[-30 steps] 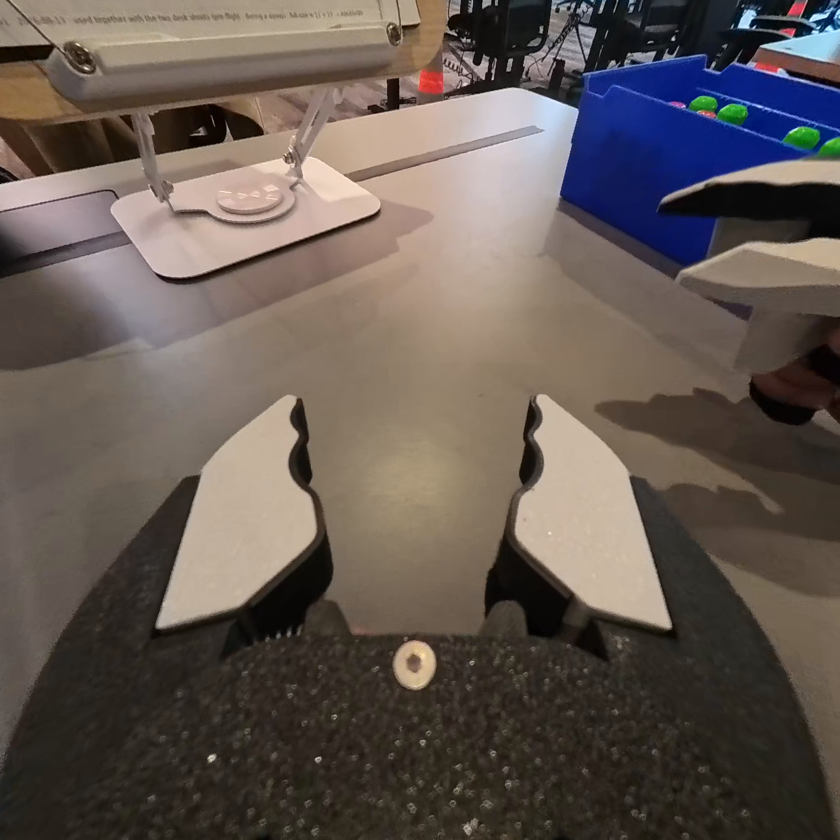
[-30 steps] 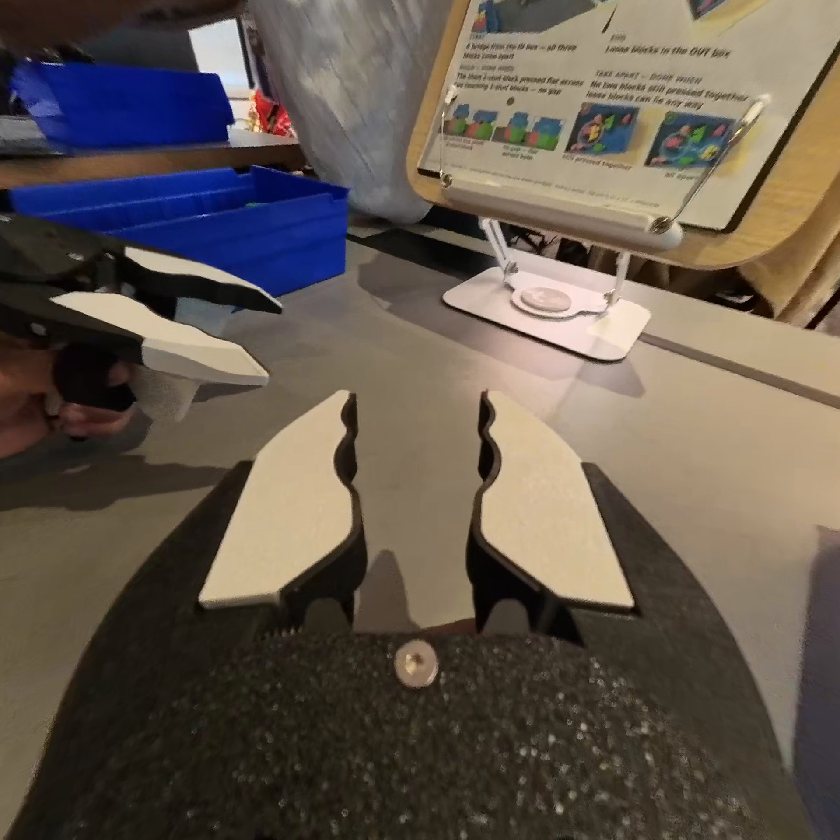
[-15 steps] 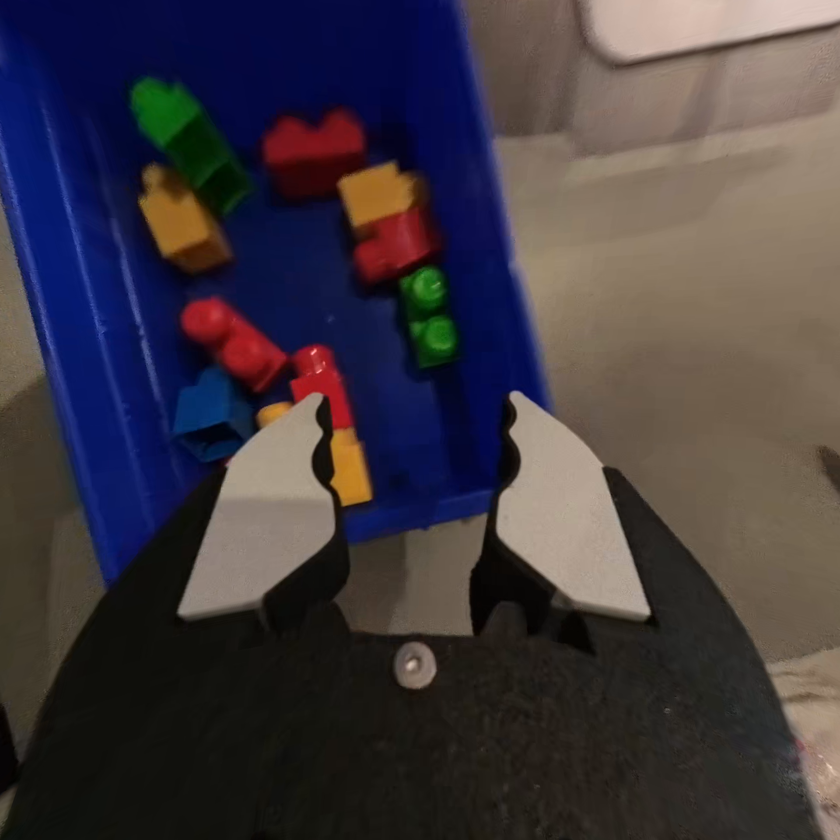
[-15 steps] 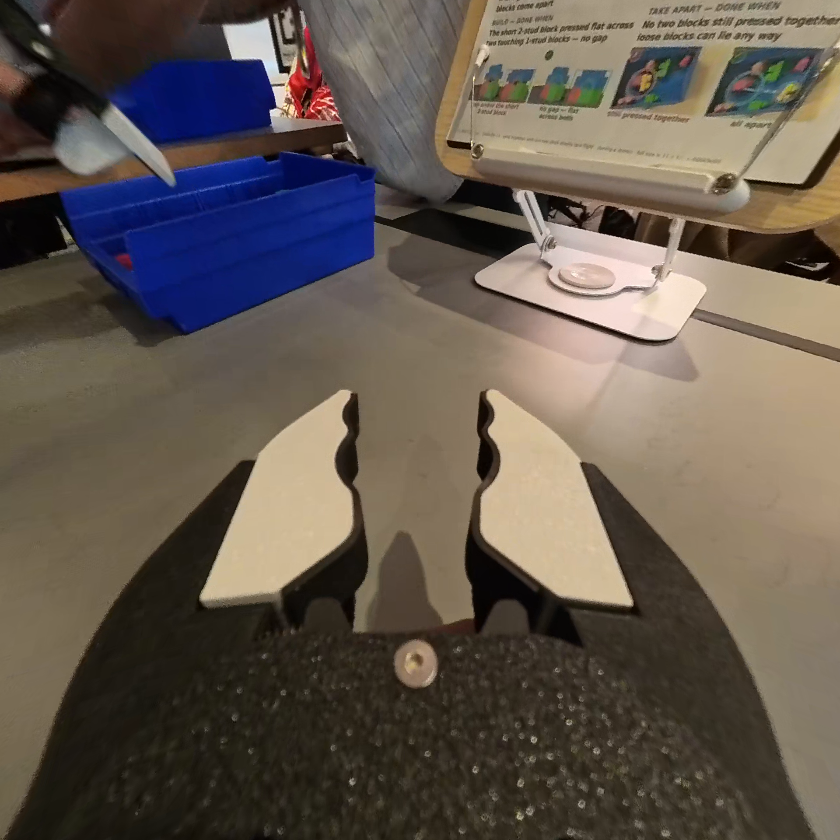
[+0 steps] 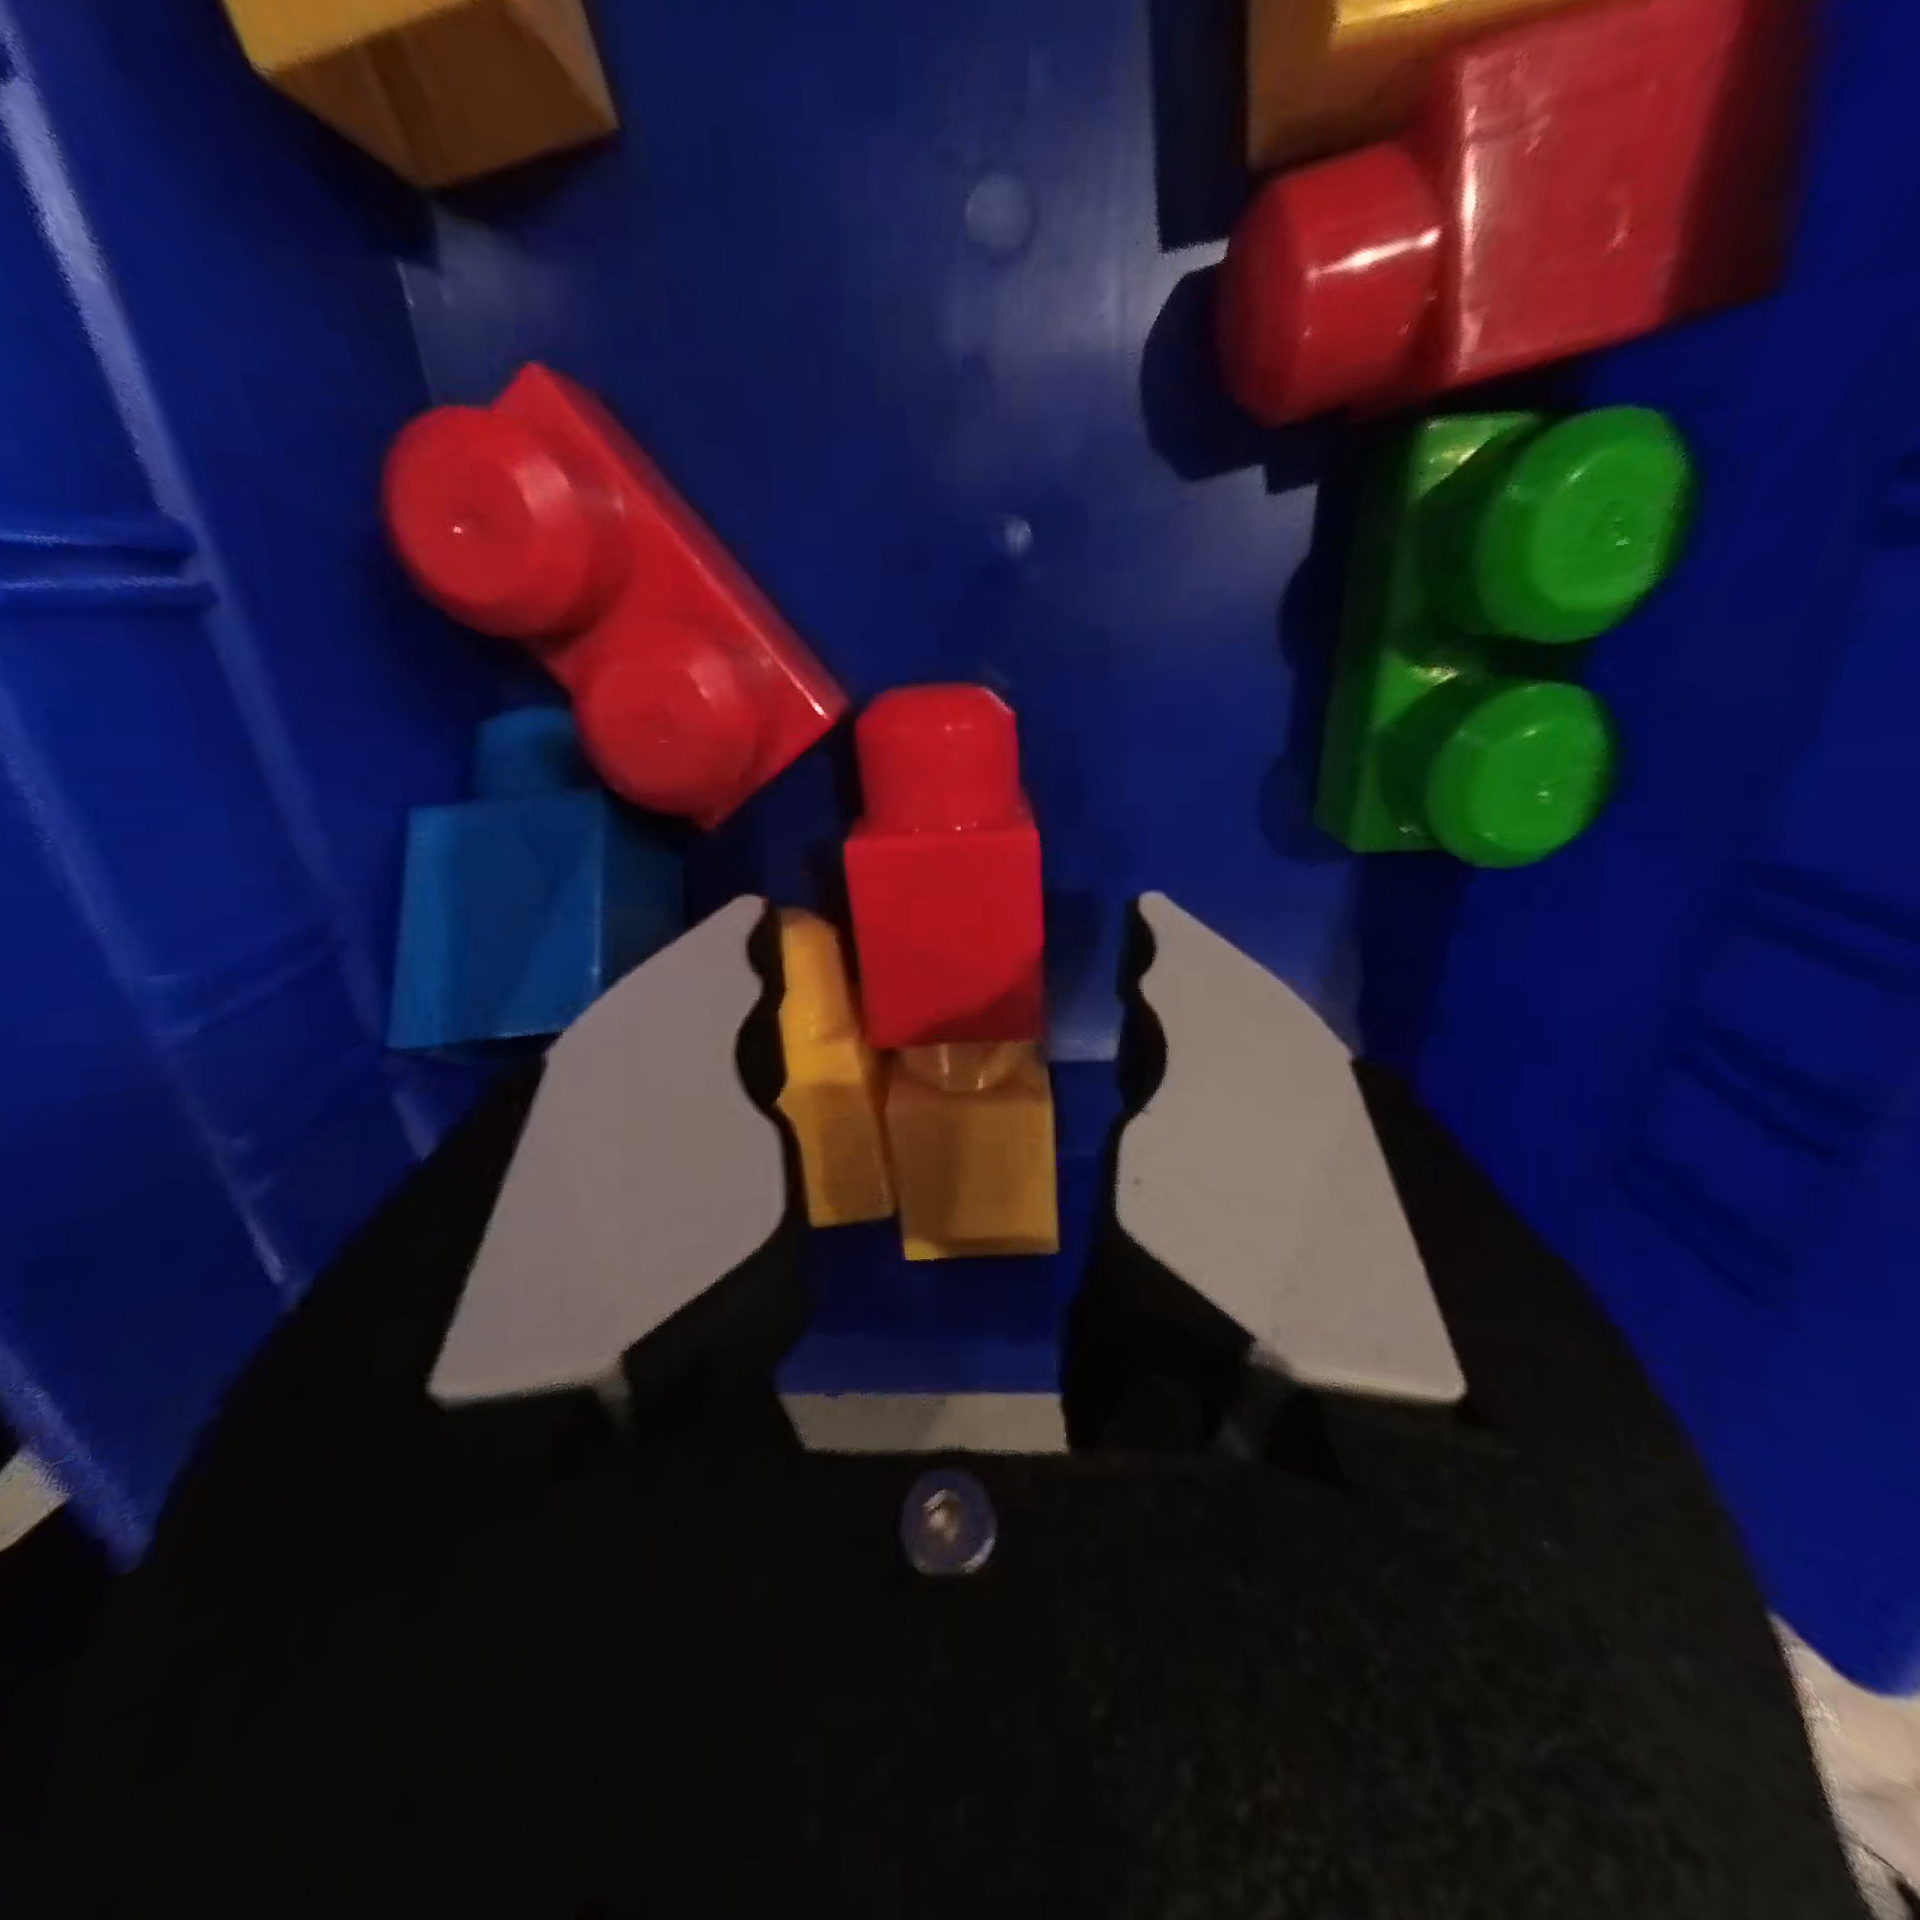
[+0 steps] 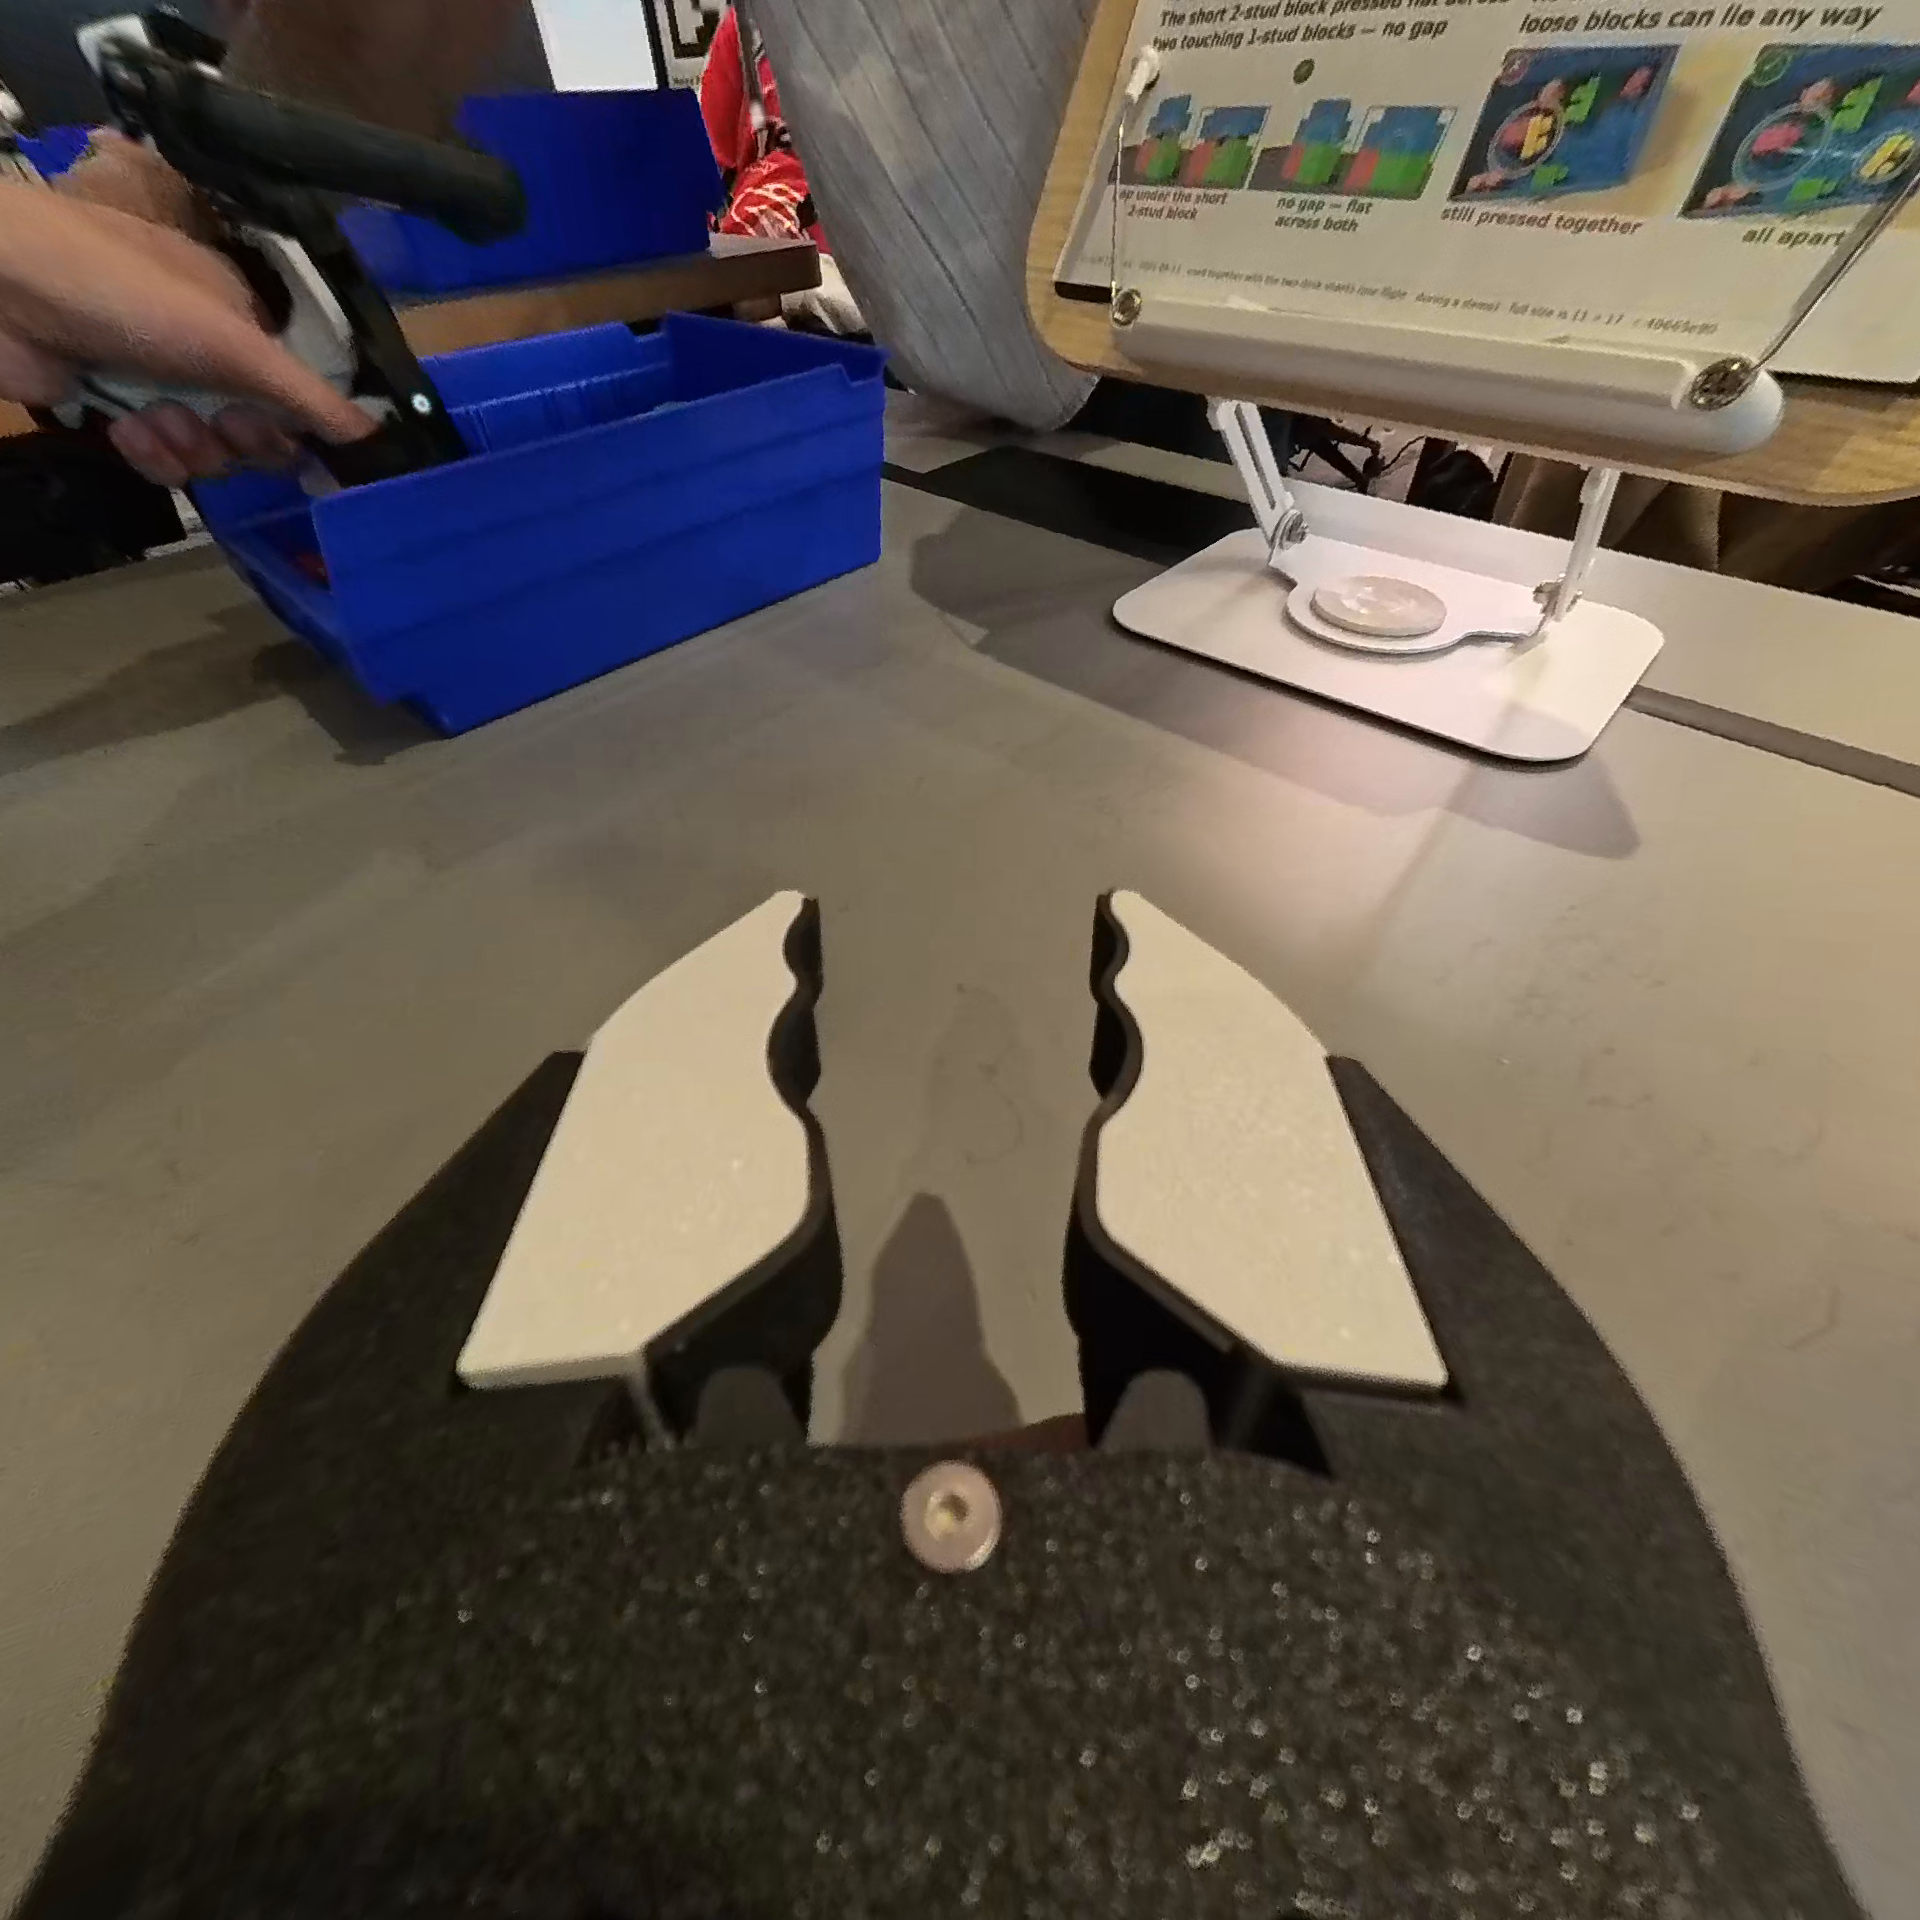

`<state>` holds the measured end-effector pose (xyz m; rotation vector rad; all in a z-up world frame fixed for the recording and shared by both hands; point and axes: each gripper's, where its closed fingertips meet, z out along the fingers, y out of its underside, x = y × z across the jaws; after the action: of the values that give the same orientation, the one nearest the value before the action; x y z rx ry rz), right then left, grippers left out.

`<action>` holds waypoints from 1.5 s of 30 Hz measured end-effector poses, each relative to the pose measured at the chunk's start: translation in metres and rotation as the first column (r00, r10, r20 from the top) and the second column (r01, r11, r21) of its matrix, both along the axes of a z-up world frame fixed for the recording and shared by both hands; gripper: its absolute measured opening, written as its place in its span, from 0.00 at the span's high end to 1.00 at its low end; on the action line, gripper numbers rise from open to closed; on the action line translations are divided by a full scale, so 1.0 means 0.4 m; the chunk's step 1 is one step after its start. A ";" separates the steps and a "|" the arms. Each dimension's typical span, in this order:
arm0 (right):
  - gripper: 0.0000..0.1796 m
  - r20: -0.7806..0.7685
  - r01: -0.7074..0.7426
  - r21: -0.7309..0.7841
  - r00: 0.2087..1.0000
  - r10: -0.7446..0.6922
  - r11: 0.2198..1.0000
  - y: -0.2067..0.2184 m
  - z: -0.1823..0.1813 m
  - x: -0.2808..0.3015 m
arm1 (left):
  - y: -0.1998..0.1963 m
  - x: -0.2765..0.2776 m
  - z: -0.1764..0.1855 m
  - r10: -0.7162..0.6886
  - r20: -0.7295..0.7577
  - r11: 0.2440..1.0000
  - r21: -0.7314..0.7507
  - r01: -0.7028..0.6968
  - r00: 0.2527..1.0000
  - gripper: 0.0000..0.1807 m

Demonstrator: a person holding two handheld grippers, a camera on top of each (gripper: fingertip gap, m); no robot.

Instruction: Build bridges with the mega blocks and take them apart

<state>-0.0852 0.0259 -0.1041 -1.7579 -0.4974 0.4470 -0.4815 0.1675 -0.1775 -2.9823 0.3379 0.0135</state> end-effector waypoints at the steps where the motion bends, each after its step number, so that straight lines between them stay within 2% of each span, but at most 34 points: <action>1: 0.73 0.003 -0.001 0.000 1.000 0.001 1.000 0.000 -0.001 -0.001 | -0.007 0.004 -0.011 -0.007 0.015 1.000 -0.020 0.007 1.000 0.77; 2: 0.73 0.006 -0.002 -0.001 1.000 0.002 1.000 0.000 -0.002 -0.001 | -0.012 0.007 -0.017 -0.017 0.026 0.999 -0.032 0.018 1.000 0.80; 6: 0.73 0.011 -0.006 -0.009 1.000 0.006 1.000 0.000 -0.007 -0.003 | -0.026 0.017 0.004 -0.056 0.063 0.997 -0.047 0.059 0.996 0.80; 10: 0.75 0.007 -0.003 -0.004 1.000 0.003 1.000 -0.001 -0.004 -0.001 | -0.022 0.043 0.130 -0.108 0.134 0.993 0.058 0.101 0.985 0.80; 13: 0.75 0.005 -0.002 -0.003 1.000 0.002 1.000 0.000 -0.003 0.001 | -0.026 0.068 0.244 -0.180 0.126 0.972 0.172 0.158 0.975 0.80; 18: 0.75 0.007 -0.004 -0.007 1.000 0.004 1.000 0.002 -0.006 -0.001 | -0.047 0.124 0.303 -0.276 0.100 0.944 0.216 0.250 0.956 0.80; 24: 0.75 0.007 -0.005 -0.012 1.000 0.005 1.000 0.001 -0.009 0.000 | -0.029 0.139 0.251 -0.321 -0.005 0.933 0.171 0.317 0.947 0.80; 28: 0.75 0.003 -0.008 -0.016 1.000 0.008 1.000 0.001 -0.009 0.001 | -0.015 0.130 0.211 -0.296 0.037 0.946 0.150 0.287 0.955 0.81; 32: 0.76 0.006 -0.009 -0.015 1.000 0.009 1.000 0.001 -0.009 -0.001 | -0.014 0.160 0.235 -0.317 0.064 0.938 0.171 0.302 0.946 0.80; 36: 0.76 0.013 -0.008 -0.017 1.000 0.009 1.000 0.002 -0.012 -0.002 | -0.009 0.177 0.265 -0.369 -0.031 0.912 0.181 0.368 0.929 0.80; 40: 0.76 0.015 -0.011 -0.017 1.000 0.011 1.000 0.001 -0.012 -0.002 | 0.001 0.126 0.198 -0.330 -0.055 0.933 0.135 0.335 0.942 0.80; 45: 0.76 0.031 -0.011 -0.018 0.999 0.012 1.000 0.001 -0.018 -0.005 | 0.008 0.090 0.135 -0.271 0.048 0.953 0.150 0.262 0.961 0.80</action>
<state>-0.0874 0.0262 -0.1111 -1.7821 -0.5276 0.4340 -0.4454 0.1706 -0.1235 -2.7638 0.6973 -0.0887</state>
